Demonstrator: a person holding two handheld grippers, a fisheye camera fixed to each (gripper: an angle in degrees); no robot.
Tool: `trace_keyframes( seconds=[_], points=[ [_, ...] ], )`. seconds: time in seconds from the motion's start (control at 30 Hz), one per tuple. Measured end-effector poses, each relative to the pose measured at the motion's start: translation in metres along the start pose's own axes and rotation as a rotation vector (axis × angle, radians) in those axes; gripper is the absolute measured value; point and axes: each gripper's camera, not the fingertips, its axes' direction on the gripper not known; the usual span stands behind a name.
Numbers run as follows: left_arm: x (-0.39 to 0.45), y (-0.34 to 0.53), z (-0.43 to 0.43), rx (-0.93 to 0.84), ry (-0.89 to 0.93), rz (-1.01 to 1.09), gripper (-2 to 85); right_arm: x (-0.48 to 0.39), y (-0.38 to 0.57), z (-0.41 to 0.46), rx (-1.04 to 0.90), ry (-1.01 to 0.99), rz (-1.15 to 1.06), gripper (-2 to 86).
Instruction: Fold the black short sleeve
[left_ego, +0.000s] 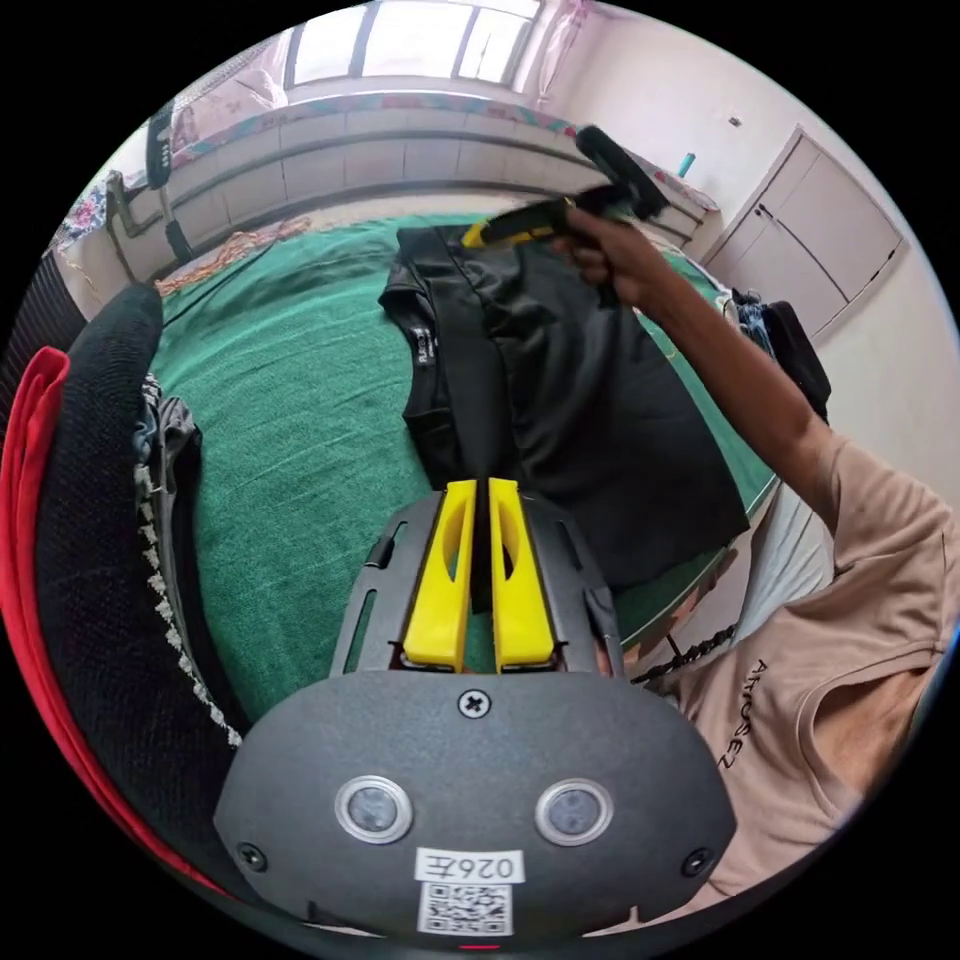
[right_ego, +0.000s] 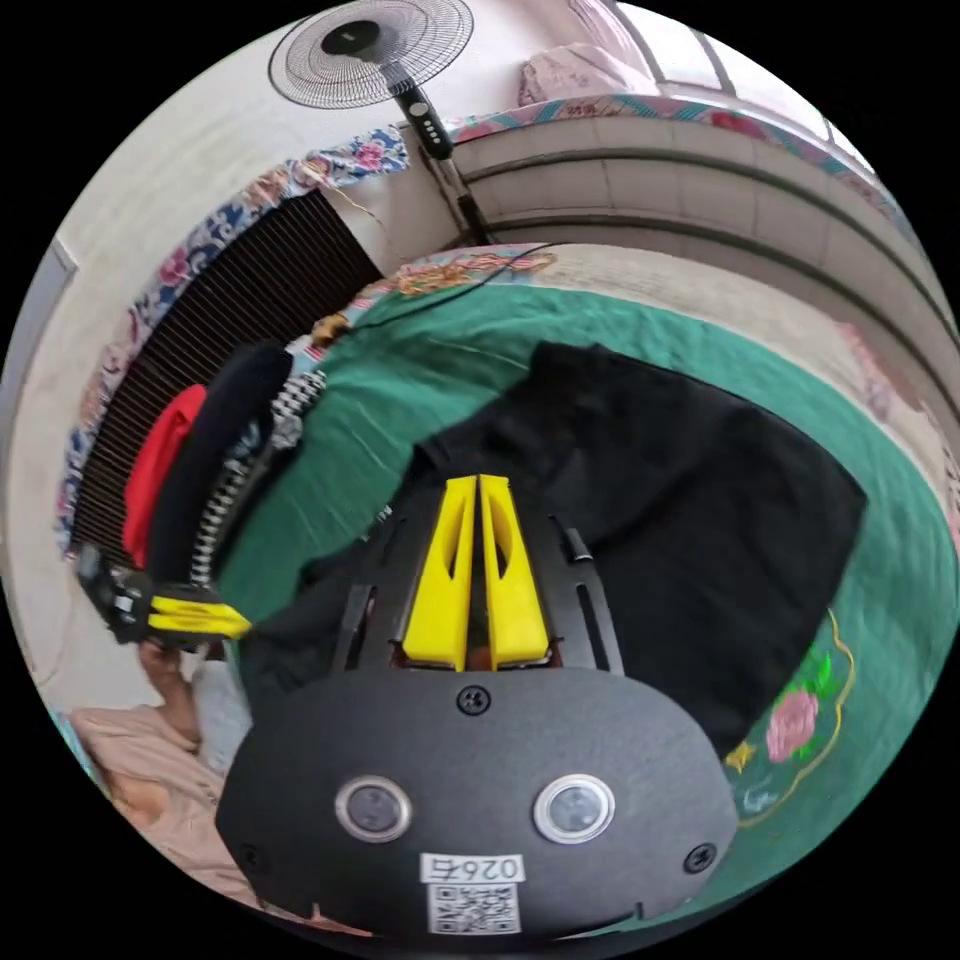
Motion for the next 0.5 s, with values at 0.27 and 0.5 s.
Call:
trace_keyframes(
  seconds=[0.27, 0.5],
  points=[
    [0.024, -0.032, 0.036, -0.224, -0.036, 0.178, -0.9, -0.064, 0.132, 0.056, 0.05, 0.14, 0.124, -0.9],
    [-0.01, -0.033, 0.025, -0.281, 0.01, 0.175, -0.7, -0.141, 0.255, 0.002, 0.04, 0.211, 0.054, -0.9]
  ],
)
